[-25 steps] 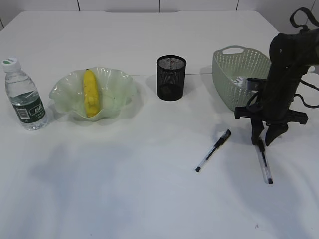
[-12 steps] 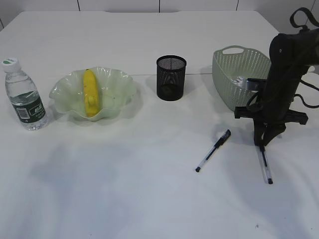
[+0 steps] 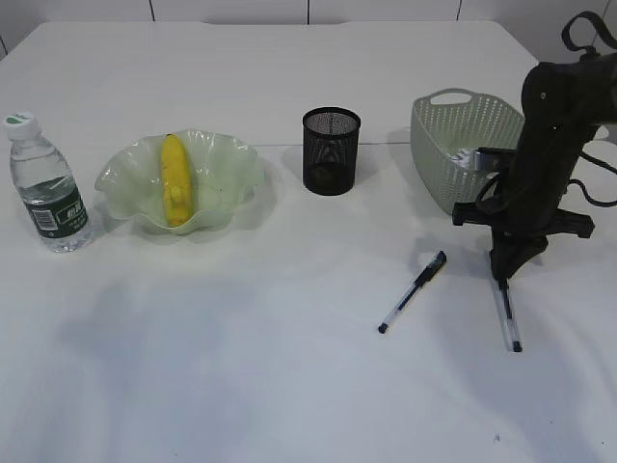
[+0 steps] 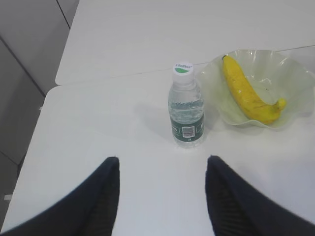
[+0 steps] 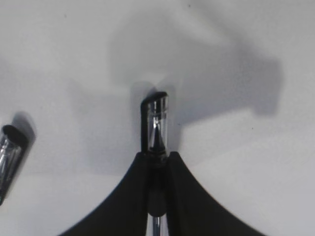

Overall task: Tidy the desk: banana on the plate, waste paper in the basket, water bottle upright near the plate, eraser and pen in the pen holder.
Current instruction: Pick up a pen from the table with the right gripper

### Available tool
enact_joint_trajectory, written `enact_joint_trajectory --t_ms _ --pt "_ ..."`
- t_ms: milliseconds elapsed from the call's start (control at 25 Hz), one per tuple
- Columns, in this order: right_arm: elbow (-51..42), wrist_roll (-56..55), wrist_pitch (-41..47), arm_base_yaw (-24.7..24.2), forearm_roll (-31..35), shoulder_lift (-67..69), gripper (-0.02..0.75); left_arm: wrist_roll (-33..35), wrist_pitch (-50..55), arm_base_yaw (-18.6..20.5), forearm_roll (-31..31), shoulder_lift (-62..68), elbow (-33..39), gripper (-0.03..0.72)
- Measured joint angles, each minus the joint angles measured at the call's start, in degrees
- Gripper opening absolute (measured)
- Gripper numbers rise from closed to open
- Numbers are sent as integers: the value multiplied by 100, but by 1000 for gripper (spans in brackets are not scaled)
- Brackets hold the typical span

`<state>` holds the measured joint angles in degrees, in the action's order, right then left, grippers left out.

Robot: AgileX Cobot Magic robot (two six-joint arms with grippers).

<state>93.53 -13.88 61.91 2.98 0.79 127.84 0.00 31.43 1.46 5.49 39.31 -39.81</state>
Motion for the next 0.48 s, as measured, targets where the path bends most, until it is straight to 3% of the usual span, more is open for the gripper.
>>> enact_joint_trajectory --t_ms 480 --pt "0 0 9 0 0 0 54 0 10 0 0 0 0 395"
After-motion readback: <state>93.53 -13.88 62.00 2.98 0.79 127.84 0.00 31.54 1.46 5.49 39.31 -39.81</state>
